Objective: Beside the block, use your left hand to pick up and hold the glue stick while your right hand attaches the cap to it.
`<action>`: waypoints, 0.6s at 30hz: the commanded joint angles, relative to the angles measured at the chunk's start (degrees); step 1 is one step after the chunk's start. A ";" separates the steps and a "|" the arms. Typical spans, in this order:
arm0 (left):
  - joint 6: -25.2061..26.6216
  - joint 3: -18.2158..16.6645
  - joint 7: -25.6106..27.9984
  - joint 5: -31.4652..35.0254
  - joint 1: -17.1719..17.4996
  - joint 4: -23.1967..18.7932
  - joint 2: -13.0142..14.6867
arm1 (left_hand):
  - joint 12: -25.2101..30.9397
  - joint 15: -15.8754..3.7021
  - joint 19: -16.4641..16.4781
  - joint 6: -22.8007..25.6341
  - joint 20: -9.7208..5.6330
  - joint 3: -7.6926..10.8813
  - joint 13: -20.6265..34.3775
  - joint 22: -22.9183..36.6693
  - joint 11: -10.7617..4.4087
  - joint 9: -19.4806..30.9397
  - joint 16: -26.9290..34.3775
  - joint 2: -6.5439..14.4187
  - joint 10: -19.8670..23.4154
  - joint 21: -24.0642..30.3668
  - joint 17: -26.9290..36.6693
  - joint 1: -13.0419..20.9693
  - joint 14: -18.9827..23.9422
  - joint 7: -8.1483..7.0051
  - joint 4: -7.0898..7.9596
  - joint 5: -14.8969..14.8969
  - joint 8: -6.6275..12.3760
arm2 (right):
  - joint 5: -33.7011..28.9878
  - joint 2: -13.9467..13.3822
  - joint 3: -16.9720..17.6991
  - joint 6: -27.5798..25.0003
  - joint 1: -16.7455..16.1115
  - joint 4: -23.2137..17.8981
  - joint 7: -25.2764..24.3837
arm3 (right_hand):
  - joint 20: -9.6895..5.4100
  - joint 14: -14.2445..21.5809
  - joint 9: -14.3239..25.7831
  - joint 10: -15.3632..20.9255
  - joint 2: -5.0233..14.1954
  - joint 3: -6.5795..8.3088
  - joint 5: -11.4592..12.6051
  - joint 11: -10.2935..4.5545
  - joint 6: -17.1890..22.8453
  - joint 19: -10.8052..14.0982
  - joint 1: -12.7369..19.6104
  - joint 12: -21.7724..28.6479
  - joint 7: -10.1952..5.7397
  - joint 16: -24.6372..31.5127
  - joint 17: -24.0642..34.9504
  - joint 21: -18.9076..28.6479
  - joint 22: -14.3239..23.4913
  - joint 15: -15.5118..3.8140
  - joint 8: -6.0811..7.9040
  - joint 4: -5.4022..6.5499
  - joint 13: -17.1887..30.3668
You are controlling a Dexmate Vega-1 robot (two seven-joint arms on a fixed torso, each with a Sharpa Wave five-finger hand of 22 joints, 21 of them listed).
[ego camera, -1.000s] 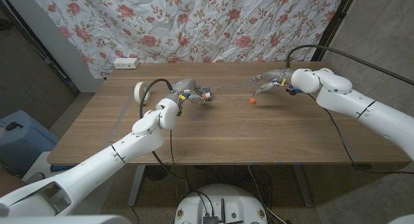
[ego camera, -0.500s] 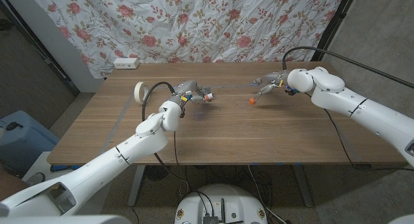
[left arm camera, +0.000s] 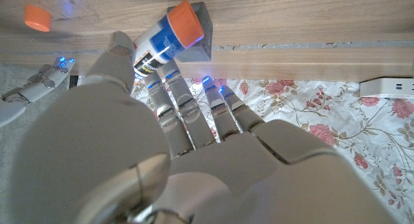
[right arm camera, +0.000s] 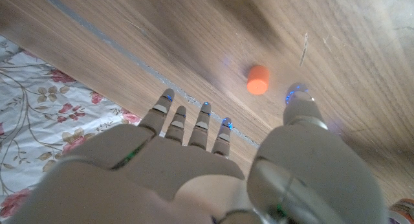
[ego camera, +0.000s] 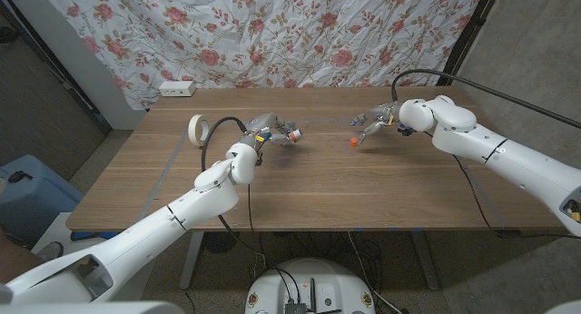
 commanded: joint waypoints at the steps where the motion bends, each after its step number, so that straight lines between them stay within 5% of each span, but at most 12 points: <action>1: -0.33 0.93 1.18 -1.56 -0.82 1.08 -0.57 | 0.12 -6.79 -0.20 6.40 -0.20 0.07 0.15 0.16 -3.29 0.94 0.02 2.89 3.97 -0.04 0.12 -0.63 0.52 1.88 0.23 0.34 0.21 | -2.45 1.05 -1.14 0.36 -0.20 0.71 -0.86 | -0.24 0.77 0.28 1.46 0.14 0.48 0.01 -0.20 0.72 0.85 -0.12 0.63 -0.25 0.62 0.17 0.50 0.14 -0.32 0.55 -0.02 0.17; 18: -1.15 1.54 1.81 -2.78 -1.49 1.78 -0.72 | 0.16 -6.16 -0.23 6.51 -0.26 -0.09 0.20 0.15 -3.27 0.96 0.01 3.02 4.48 -0.03 0.09 -0.86 0.72 2.15 0.24 0.36 0.03 | -4.53 1.85 -1.58 1.16 -1.11 1.65 -3.52 | -2.12 3.90 0.45 4.53 0.53 1.59 0.19 -0.82 5.30 3.54 2.27 1.12 -0.55 1.62 0.14 0.71 0.13 -1.94 2.10 -0.22 0.42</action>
